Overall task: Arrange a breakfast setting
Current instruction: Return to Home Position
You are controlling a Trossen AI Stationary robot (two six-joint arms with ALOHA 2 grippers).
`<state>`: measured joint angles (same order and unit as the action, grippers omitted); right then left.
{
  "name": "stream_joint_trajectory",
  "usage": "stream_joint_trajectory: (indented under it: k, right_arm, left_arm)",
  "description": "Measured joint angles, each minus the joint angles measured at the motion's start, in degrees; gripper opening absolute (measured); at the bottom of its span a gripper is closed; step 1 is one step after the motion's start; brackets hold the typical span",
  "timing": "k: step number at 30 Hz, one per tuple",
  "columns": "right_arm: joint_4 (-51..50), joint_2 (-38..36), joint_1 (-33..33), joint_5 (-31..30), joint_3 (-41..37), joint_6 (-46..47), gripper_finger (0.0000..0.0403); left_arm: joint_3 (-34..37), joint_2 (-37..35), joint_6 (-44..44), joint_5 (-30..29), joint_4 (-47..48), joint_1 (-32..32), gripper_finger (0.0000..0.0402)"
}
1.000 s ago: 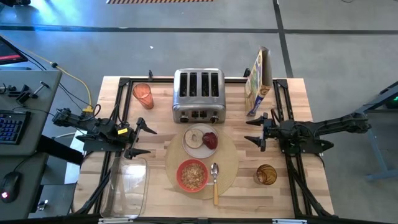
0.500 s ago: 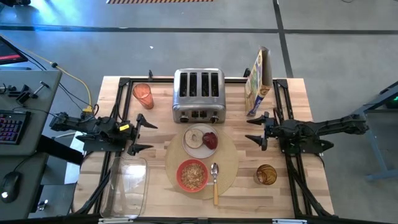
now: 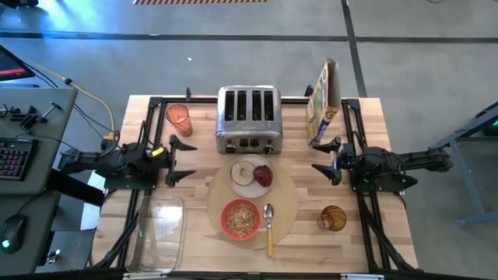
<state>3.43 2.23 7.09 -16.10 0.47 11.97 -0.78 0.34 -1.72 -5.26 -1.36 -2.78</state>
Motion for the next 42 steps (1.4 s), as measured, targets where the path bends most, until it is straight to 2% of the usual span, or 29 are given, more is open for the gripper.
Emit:
stream_joint_trajectory:
  k: [11,17,42]
  right_arm:
    - [0.08,-2.22,-4.19,-0.02,0.00,-0.02,0.0362]
    - [-0.01,-2.19,-6.48,-0.02,0.00,-0.01,0.0362]
    - [-0.01,-1.83,-6.58,-0.02,0.00,-0.02,0.0362]
  left_arm:
    - [0.03,0.02,0.02,-0.07,0.02,4.35,0.0395]
    - [0.05,0.02,0.02,-0.09,0.04,4.67,0.0395]
    - [0.09,0.02,0.02,-0.04,0.04,4.65,0.0395]
